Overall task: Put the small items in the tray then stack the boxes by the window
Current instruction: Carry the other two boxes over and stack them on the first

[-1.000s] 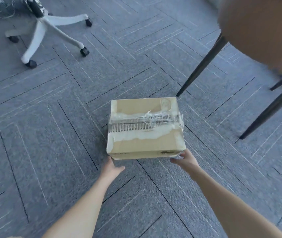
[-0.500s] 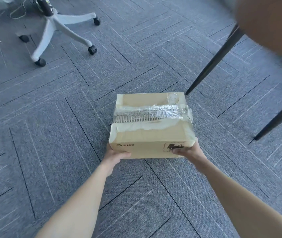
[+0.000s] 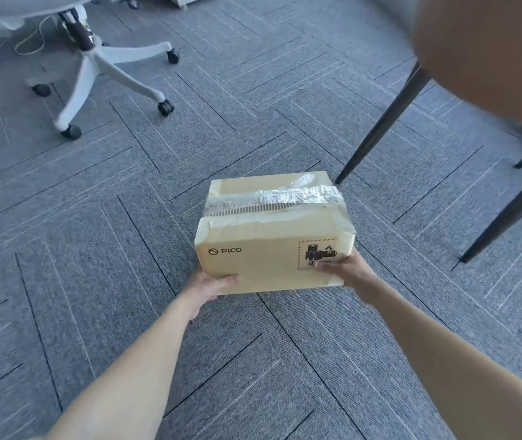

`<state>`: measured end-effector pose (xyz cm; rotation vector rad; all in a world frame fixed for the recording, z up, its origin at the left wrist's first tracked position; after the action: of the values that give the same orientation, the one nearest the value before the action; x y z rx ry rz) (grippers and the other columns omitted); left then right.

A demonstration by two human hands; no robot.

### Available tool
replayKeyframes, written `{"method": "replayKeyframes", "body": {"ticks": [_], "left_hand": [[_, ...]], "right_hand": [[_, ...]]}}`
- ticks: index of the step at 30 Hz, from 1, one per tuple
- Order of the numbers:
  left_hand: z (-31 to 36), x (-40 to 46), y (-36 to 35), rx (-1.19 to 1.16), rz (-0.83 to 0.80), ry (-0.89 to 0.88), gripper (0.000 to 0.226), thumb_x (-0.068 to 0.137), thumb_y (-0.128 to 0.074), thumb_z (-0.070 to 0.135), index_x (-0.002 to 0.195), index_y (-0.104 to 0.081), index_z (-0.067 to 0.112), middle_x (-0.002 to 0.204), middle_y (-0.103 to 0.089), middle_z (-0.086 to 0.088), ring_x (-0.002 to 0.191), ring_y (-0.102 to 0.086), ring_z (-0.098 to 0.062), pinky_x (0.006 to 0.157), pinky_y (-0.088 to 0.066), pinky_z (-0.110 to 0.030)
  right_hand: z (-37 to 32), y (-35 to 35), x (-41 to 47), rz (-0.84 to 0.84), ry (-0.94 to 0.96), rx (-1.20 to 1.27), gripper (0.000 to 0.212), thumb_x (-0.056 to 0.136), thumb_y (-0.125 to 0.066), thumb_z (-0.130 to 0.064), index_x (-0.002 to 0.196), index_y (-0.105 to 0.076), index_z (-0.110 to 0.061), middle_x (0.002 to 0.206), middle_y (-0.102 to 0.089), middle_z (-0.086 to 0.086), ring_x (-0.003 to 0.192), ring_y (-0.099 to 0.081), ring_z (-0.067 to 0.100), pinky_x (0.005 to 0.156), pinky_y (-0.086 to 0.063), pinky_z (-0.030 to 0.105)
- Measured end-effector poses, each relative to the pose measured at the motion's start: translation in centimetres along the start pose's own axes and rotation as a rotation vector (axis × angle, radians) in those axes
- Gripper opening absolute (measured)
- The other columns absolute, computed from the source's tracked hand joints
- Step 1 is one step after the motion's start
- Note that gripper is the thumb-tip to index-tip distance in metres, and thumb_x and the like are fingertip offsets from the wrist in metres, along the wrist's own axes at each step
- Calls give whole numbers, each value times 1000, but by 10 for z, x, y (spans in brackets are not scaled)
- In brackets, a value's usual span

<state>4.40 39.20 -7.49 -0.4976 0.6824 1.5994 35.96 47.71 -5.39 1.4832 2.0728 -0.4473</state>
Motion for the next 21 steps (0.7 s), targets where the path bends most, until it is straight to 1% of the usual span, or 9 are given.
{"method": "replayKeyframes", "body": {"ticks": [5,7,9,12,15,16,18,20,21], "left_hand": [[24,-40,9,-52,-66,-7,81,60,-93,27,130,-53,24,124,-69,1,120,-61,-22,102,-49,-52],[93,-116,27,-12,-50,46,88,59,-95,27,136,-51,24,125,-69,2,120,-61,-21,105,-46,-56],[101,-130,27,-43,-63,-14,95,56,-95,31,139,-49,24,128,-68,3,122,-59,-20,107,-44,-54],[176,-192,41,-17,-76,-13,98,53,-96,39,139,-50,27,130,-66,4,124,-58,-20,100,-48,-51],[260,-276,59,23,-37,-42,102,44,-97,49,135,-55,28,127,-69,4,122,-60,-22,88,-56,-47],[292,-303,63,34,-51,-56,103,43,-97,50,134,-55,27,127,-69,4,121,-61,-22,82,-58,-43],[355,-357,69,61,-58,-85,95,49,-96,45,134,-56,25,126,-69,3,119,-62,-21,75,-58,-38],[417,-411,72,80,-72,-129,90,54,-94,41,134,-55,25,126,-68,4,119,-62,-21,77,-58,-39],[448,-438,71,82,-84,-147,93,54,-95,42,136,-53,26,126,-68,5,120,-62,-21,81,-59,-42]], "right_hand": [[-26,-7,-40,-31,25,21,39,72,-83,-9,106,-65,-18,90,-79,-9,86,-72,10,72,-55,33],[-94,-2,-109,14,-27,34,44,65,-86,-14,103,-65,-20,93,-78,-5,91,-71,14,76,-55,37],[-107,-5,-124,23,17,72,40,68,-85,-9,99,-64,-21,95,-76,-2,92,-67,15,73,-52,34],[-184,-1,-180,35,21,77,39,68,-83,-9,97,-62,-23,94,-74,-5,90,-65,12,67,-49,29],[-273,7,-260,52,56,96,38,70,-84,-8,98,-63,-22,83,-76,-13,84,-67,6,65,-49,25],[-304,10,-287,51,60,98,40,71,-84,-9,103,-64,-21,81,-77,-15,82,-68,4,66,-51,24],[-364,19,-340,71,89,82,58,63,-90,-22,114,-63,-19,89,-78,-15,87,-71,6,76,-55,31],[-424,30,-397,107,129,63,75,51,-94,-35,118,-63,-22,101,-78,-10,98,-72,13,90,-56,41],[-453,37,-424,116,153,59,74,51,-95,-36,117,-64,-24,104,-78,-9,101,-72,14,94,-55,43]]}}
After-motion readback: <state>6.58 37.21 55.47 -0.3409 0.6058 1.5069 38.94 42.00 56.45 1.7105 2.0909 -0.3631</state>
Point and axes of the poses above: each hand's wrist, its own x-axis towards the middle knuckle, its own y-axis out of the back of the hand, z = x × y, the point moved 6 cm from there along x, towards the middle knuckle
